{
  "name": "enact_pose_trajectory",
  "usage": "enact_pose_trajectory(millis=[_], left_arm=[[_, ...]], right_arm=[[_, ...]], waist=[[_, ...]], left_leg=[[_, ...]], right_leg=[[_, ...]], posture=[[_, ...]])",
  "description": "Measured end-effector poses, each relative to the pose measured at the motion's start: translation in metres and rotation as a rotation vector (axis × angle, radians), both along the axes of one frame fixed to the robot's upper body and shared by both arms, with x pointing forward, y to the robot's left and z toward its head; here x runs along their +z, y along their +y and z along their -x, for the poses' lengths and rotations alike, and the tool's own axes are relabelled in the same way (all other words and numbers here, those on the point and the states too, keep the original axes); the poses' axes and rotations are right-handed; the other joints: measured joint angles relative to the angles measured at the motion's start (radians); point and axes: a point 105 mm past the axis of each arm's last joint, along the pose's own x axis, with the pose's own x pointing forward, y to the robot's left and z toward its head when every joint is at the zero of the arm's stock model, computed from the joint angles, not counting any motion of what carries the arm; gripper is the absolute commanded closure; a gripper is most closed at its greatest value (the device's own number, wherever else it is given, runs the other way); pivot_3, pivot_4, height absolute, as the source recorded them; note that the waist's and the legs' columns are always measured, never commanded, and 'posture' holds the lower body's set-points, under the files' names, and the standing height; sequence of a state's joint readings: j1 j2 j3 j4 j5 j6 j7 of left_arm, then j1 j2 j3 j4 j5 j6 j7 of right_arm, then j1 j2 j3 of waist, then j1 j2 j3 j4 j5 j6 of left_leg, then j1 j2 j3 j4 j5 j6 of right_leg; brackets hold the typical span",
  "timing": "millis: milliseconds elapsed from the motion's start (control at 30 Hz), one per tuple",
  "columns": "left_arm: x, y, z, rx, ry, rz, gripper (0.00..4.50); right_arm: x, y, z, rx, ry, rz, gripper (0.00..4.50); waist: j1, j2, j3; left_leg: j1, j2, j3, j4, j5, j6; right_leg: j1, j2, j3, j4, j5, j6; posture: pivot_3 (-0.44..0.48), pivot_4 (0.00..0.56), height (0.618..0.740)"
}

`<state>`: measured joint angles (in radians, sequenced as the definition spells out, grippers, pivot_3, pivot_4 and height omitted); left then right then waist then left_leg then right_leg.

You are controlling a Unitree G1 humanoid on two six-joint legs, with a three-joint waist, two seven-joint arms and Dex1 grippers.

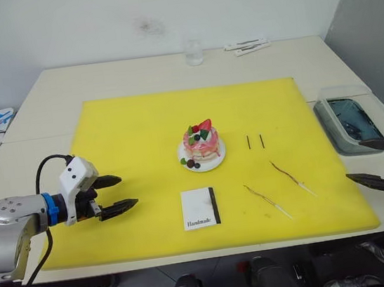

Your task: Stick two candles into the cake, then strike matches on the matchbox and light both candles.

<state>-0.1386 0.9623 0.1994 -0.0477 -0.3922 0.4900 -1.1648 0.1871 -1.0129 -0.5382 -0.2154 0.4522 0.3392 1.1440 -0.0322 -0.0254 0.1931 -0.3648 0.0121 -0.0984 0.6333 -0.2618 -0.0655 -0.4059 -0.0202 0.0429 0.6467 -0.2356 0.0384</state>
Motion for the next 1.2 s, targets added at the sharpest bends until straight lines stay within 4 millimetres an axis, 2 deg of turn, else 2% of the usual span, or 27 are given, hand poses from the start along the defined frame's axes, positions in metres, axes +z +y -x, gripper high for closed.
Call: enact_pose_trajectory(millis=[400,500,667,833,1000,1100,1200], left_arm=[[0.000,0.006,0.003,-0.039,-0.027,-0.076,0.00],[-0.003,0.000,0.011,-0.077,-0.010,-0.076,0.00],[-0.003,-0.020,0.025,-0.171,-0.008,-0.062,0.00],[-0.004,-0.047,0.043,-0.287,0.005,-0.005,0.00],[0.008,-0.084,0.053,-0.410,-0.019,0.080,0.00],[0.019,-0.106,0.054,-0.466,-0.055,0.131,0.00],[0.032,-0.127,0.051,-0.506,-0.099,0.191,0.00]], right_arm=[[0.005,0.001,-0.002,0.014,-0.022,0.009,0.02],[0.010,0.004,-0.005,0.019,-0.038,0.009,0.02],[0.023,0.018,-0.004,0.065,-0.039,0.019,0.02],[0.039,0.045,-0.001,0.106,0.022,0.104,0.02],[0.032,0.079,-0.004,0.168,0.091,0.093,0.02],[0.031,0.091,-0.017,0.127,0.097,0.098,0.02],[0.021,0.097,-0.033,0.029,0.130,0.099,0.02]], waist=[[0.000,0.000,0.000],[0.000,0.000,0.000],[0.000,0.001,0.000],[0.000,0.001,0.000],[0.000,0.001,0.000],[0.000,0.001,0.000],[0.000,0.000,0.000]], left_leg=[[0.000,0.000,0.001,0.000,0.000,0.000],[0.000,0.000,0.001,0.000,0.000,0.000],[0.000,0.000,0.002,0.000,0.000,0.000],[0.000,0.001,0.001,0.000,0.000,0.000],[0.000,0.001,0.002,0.002,0.000,0.000],[0.000,0.001,0.001,0.002,0.000,0.000],[-0.001,0.001,0.001,0.002,0.000,0.000]], right_leg=[[0.000,0.000,0.001,0.000,0.000,0.000],[0.000,0.000,0.001,0.000,0.000,0.000],[0.000,0.000,0.001,0.000,0.000,0.000],[-0.001,0.000,0.001,0.000,0.000,0.000],[-0.001,0.000,0.001,0.000,0.000,0.000],[-0.001,0.000,0.001,0.000,0.001,0.001],[-0.001,0.001,0.001,0.000,0.001,0.001]], posture=[[0.000,0.150,0.740],[0.000,0.150,0.740],[0.000,0.150,0.740],[0.000,0.150,0.740],[0.000,0.150,0.740],[0.000,0.150,0.740],[0.000,0.150,0.740]])
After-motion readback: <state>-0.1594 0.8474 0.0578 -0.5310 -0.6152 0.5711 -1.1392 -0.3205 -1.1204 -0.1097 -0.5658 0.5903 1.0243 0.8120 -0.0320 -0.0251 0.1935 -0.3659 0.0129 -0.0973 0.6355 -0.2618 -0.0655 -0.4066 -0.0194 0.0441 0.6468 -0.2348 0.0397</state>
